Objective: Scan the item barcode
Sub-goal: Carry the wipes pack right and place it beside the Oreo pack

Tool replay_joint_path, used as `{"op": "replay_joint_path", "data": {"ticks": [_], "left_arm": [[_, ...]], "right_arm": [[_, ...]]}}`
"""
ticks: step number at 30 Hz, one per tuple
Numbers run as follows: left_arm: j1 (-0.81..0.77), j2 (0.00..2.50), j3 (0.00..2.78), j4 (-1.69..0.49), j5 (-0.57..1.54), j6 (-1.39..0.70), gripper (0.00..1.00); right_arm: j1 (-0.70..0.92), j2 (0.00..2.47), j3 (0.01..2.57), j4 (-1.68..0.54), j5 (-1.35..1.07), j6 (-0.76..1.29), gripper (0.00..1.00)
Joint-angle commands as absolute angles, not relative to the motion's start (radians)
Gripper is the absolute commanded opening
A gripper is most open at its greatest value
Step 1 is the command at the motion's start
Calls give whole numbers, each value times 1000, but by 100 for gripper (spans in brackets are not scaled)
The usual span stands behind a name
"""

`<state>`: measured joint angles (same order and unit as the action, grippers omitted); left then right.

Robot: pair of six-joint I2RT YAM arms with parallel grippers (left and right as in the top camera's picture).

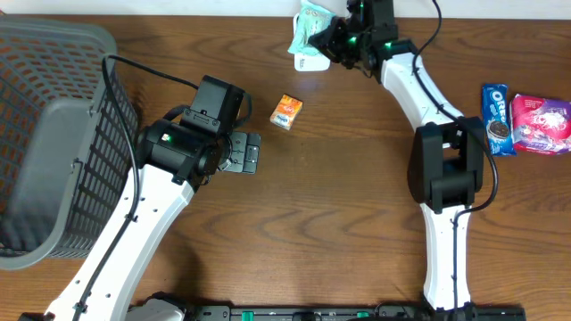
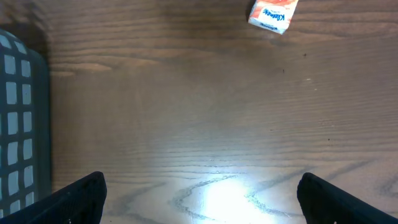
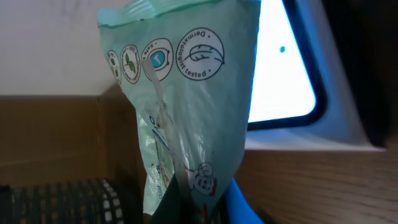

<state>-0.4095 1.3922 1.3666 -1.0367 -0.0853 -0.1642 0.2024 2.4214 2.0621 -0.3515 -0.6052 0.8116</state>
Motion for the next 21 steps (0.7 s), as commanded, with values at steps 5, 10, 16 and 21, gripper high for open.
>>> {"op": "replay_joint_path", "data": {"ticks": [5, 10, 16, 21], "left_arm": [[-409, 1395, 1365, -1039, -94, -178, 98], [-409, 1395, 1365, -1039, -94, -178, 98], [-409, 1395, 1365, -1039, -94, -178, 98], [-409, 1395, 1365, -1039, -94, -178, 98]], "right_arm": [[-4, 2305, 2119, -664, -538, 575, 1], [-167, 2247, 2119, -897, -356, 416, 1], [-321, 2253, 2119, -1091, -161, 247, 5], [-382, 2256, 2119, -1142, -38, 245, 58]]}}
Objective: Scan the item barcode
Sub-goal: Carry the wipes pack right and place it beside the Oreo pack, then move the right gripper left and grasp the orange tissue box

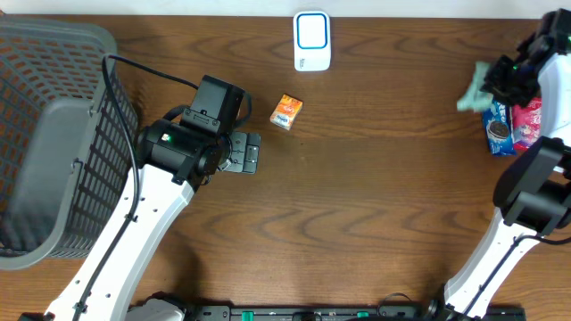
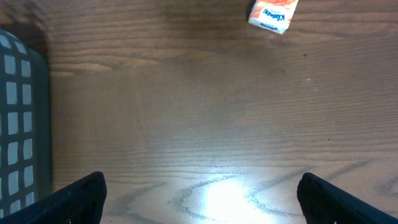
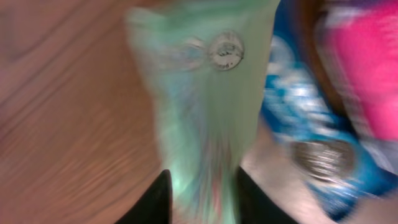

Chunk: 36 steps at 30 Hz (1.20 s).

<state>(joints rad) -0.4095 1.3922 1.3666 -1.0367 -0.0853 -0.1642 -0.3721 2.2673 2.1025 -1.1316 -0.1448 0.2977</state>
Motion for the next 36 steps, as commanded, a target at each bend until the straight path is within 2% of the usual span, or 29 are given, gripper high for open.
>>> {"op": "replay_joint_path", "data": {"ticks": [1, 4, 7, 12, 18, 20, 24, 30, 36], "left_arm": [[-409, 1395, 1364, -1039, -94, -178, 98], [-409, 1395, 1365, -1039, -94, -178, 98], [-409, 1395, 1365, -1039, -94, -178, 98], [-409, 1395, 1365, -1039, -94, -178, 98], [-409, 1395, 1365, -1039, -94, -178, 98], [-409, 1395, 1365, -1039, -94, -178, 98], [-409, 1395, 1365, -1039, -94, -178, 98], [-409, 1395, 1365, -1039, -94, -178, 98], [-409, 1395, 1365, -1039, -94, -178, 98]], "right_arm": [[-388, 2256, 2119, -1148, -39, 245, 68], [-377, 2257, 2118, -1151, -39, 245, 75], [-347, 2257, 2118, -1149, -63, 236, 76], [-248, 2260, 2118, -1139, -246, 174, 76], [-83, 2260, 2111, -1132, -349, 175, 79], [-19, 2260, 2106, -1130, -350, 196, 89], [140, 2260, 2078, -1088, -350, 277, 99], [337, 2261, 1999, -943, -338, 485, 99], [411, 2263, 1875, -786, -280, 701, 84]]}}
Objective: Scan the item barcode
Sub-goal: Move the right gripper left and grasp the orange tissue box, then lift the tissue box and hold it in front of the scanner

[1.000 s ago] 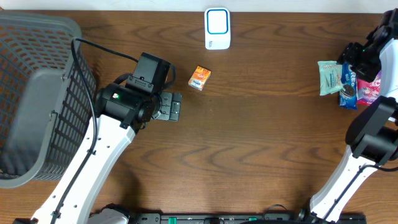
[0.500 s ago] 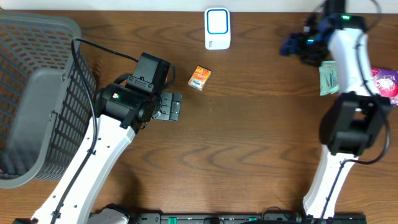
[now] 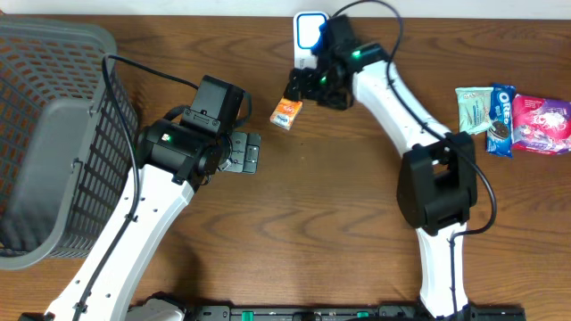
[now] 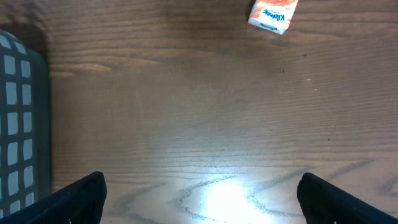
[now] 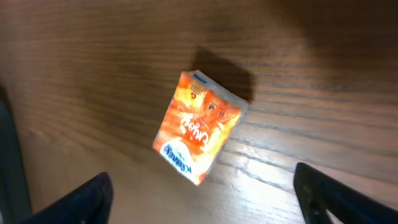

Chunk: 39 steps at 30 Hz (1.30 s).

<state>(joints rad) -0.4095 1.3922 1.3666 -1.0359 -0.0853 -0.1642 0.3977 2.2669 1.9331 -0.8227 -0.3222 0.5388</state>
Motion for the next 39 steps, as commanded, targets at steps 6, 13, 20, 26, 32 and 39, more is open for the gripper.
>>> {"op": "replay_joint_path", "data": {"ticks": [6, 13, 20, 26, 32, 39], "left_arm": [[-409, 1395, 1365, -1039, -94, -178, 98], [-409, 1395, 1365, -1039, -94, -178, 98], [-409, 1395, 1365, -1039, -94, -178, 98], [-409, 1395, 1365, -1039, -94, -178, 98], [-409, 1395, 1365, -1039, -94, -178, 98], [-409, 1395, 1365, -1039, -94, -178, 98]], "right_arm": [[438, 2264, 1733, -629, -249, 767, 74], [442, 2264, 1544, -386, -254, 852, 61], [442, 2264, 1486, -321, -296, 852, 24], [414, 2263, 1486, -285, -543, 791, 1], [357, 2263, 1486, -234, -1076, 490, 1], [305, 2263, 1486, -232, -1454, 246, 1]]}}
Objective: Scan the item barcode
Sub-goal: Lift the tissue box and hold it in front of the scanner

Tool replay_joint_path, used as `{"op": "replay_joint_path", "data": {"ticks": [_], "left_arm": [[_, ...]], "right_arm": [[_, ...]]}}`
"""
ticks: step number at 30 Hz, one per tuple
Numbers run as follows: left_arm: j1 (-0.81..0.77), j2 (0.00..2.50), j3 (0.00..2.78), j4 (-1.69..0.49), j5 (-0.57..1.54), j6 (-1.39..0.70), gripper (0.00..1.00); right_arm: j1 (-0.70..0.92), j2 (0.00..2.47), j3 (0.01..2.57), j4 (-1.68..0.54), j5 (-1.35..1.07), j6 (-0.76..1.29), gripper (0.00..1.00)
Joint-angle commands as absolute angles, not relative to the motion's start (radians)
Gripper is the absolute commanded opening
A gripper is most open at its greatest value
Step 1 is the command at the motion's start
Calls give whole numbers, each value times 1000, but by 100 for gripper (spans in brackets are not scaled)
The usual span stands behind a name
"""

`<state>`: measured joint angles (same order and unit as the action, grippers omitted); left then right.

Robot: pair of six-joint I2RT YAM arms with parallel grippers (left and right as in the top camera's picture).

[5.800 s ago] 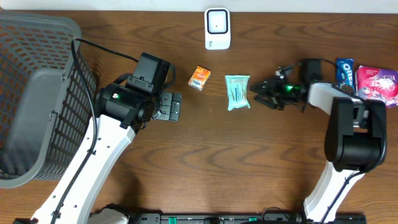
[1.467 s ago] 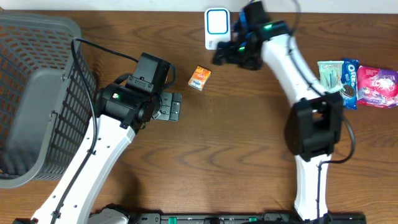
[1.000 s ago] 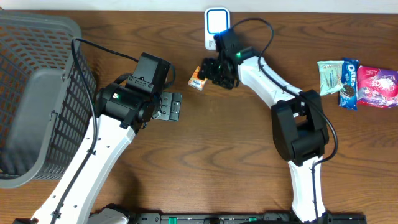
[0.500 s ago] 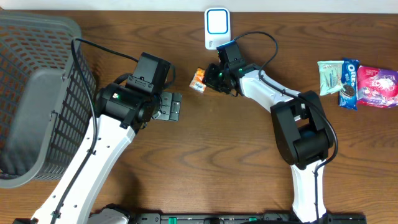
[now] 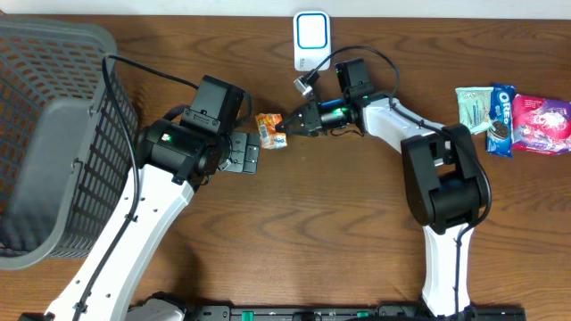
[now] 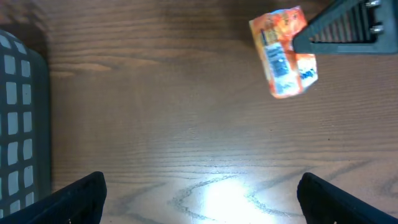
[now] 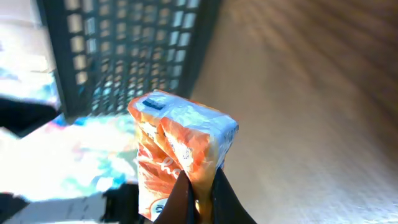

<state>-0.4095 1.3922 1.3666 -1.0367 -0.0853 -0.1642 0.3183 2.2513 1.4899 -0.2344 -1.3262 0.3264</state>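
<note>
A small orange tissue pack (image 5: 270, 127) is pinched in my right gripper (image 5: 284, 126), which is shut on it left of the table's middle. The right wrist view shows the pack (image 7: 180, 152) standing up from the shut fingers (image 7: 198, 194). In the left wrist view the pack (image 6: 283, 53) hangs at the upper right, a barcode on its side, with a right fingertip (image 6: 348, 31) beside it. The white scanner (image 5: 311, 40) with a blue screen stands at the back edge. My left gripper (image 5: 242, 152) is open and holds nothing, just left of the pack; its fingers (image 6: 81, 193) frame bare wood.
A large grey mesh basket (image 5: 45, 134) fills the left side; its wall (image 7: 124, 50) shows behind the pack. At the far right lie a green packet (image 5: 470, 107), a blue Oreo pack (image 5: 497, 120) and a pink packet (image 5: 540, 125).
My right gripper was open above the orange pack lying on the table. Now it is shut on the pack and holds it a little further left, close to my left gripper. The left arm has not moved.
My right gripper first held a green packet up at the scanner. Then it had the packet at the far right by the Oreo pack. After that the packet lay there and the gripper was open over the orange pack. Now it holds the orange pack.
</note>
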Motion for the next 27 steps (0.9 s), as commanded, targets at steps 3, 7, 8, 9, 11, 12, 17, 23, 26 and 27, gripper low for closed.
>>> {"op": "replay_joint_path", "data": {"ticks": [3, 7, 8, 9, 11, 12, 17, 23, 26, 27], "left_arm": [[-409, 1395, 1365, -1039, -94, -178, 98], [-409, 1395, 1365, -1039, -94, -178, 98], [-409, 1395, 1365, -1039, -94, -178, 98], [-409, 1395, 1365, -1039, -94, -178, 98], [-409, 1395, 1365, -1039, -94, -178, 98], [-409, 1395, 1365, -1039, -94, -178, 98], [-409, 1395, 1365, -1039, -94, -178, 98], [-409, 1395, 1365, -1039, -94, -178, 98], [-409, 1395, 1365, -1039, -94, -178, 98], [-409, 1395, 1365, -1039, -94, -178, 98]], "right_arm": [[306, 2263, 1486, -236, -1396, 283, 1], [308, 2249, 1496, -183, -1163, 536, 1], [307, 2234, 1509, -171, -1118, 569, 1], [307, 2222, 1526, -175, -1065, 580, 1], [308, 2175, 1579, -237, -874, 581, 1], [310, 2157, 1603, -275, -778, 580, 1], [386, 2074, 1898, -620, 162, 487, 1], [465, 2103, 1957, -504, 578, 242, 1], [453, 2166, 1998, -494, 564, 219, 1], [450, 2176, 2008, -498, 556, 219, 1]]}}
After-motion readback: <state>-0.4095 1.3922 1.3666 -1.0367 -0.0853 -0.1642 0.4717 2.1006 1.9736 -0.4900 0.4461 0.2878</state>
